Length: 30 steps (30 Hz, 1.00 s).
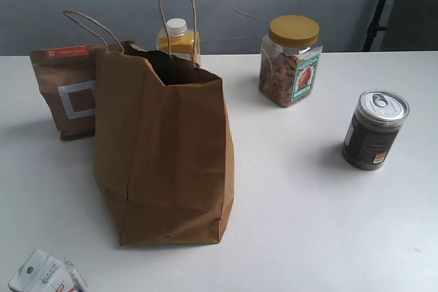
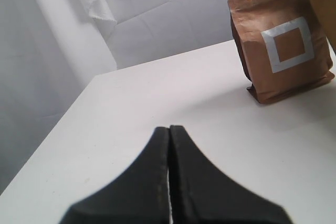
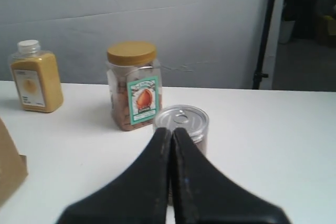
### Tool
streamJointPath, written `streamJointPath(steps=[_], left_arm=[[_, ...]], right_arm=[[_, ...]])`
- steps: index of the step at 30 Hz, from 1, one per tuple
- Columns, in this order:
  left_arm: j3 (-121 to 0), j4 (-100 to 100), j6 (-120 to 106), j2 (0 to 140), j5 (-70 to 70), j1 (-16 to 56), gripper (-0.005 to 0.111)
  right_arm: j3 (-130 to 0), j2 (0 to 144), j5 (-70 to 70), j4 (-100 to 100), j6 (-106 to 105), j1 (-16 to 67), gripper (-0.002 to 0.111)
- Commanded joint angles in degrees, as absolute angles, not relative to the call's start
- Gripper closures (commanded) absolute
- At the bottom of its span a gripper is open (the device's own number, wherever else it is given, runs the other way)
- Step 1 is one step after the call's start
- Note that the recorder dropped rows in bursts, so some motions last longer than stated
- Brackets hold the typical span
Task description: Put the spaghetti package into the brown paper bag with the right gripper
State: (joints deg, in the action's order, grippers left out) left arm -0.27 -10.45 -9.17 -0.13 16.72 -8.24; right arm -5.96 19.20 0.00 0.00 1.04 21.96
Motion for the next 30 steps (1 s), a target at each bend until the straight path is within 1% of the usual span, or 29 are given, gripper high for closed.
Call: streamJointPath(steps=[1, 4, 6, 16, 30], left_arm=[[0.0, -10.2, -9.0, 0.0, 16.4, -8.5, 0.107], [0.0, -10.2, -9.0, 0.0, 16.4, -8.5, 0.107], [0.0, -10.2, -9.0, 0.0, 16.4, -8.5, 0.107], [0.0, -10.2, -9.0, 0.0, 16.4, -8.5, 0.107], [0.0, -10.2, -9.0, 0.0, 16.4, -8.5, 0.107]], right_arm=[[-1.4, 14.2, -0.8, 1.6, 0.0, 17.0, 0.108], [0.0, 11.1, -0.8, 1.8, 0.0, 14.6, 0.108], [0.0, 8.9, 3.5, 2.0, 0.0, 13.9, 0.108], [0.0, 0.0, 4.6, 2.0, 0.0, 13.9, 0.108], [0.0, 0.0, 4.7, 2.6, 0.0, 13.9, 0.108]])
